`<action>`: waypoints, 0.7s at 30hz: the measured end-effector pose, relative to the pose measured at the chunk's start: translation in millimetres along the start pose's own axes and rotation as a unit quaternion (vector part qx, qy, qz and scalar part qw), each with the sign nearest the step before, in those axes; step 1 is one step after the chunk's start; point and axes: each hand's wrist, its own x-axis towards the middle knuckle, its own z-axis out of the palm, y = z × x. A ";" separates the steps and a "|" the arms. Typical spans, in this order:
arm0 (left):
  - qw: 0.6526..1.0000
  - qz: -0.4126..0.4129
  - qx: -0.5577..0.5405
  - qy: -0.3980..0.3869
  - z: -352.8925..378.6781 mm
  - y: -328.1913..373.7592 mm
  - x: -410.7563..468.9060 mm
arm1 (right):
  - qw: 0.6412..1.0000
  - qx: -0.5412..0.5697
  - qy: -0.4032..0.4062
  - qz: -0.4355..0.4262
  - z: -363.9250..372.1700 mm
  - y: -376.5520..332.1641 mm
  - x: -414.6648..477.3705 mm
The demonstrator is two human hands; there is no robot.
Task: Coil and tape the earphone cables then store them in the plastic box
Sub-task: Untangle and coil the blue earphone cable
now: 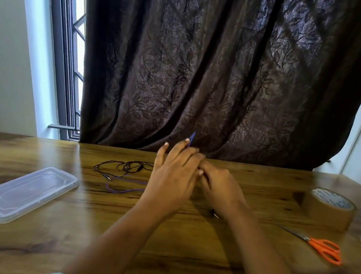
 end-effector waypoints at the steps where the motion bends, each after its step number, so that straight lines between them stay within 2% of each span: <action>1: 0.999 -0.018 -0.002 -0.026 0.1 0.9 0.3 | 1.000 0.001 -0.001 0.001 -0.4 -0.6 -0.3; 3: 0.995 -0.057 -0.025 -0.083 -1.3 -4.6 1.4 | 1.000 0.006 -0.001 0.001 -1.7 0.6 -0.9; 5: 0.990 -0.062 -0.072 -0.103 -2.9 -13.2 1.3 | 1.000 0.007 0.000 -0.002 -2.5 2.3 -1.0; 7: 0.992 -0.066 -0.084 -0.068 -4.6 -18.1 -0.2 | 1.000 0.001 0.007 0.004 -5.0 3.6 -0.1; 11: 0.976 -0.195 -0.089 0.037 -9.3 -29.1 1.7 | 0.999 -0.017 0.035 0.023 -14.2 10.0 0.3; 15: 0.939 -0.311 -0.139 0.055 -11.5 -36.1 1.2 | 0.997 -0.064 0.012 0.029 -13.3 11.7 0.6; 21: 0.887 -0.419 -0.157 0.112 -24.0 -53.1 4.1 | 0.994 -0.097 0.001 0.058 -14.1 18.0 -1.1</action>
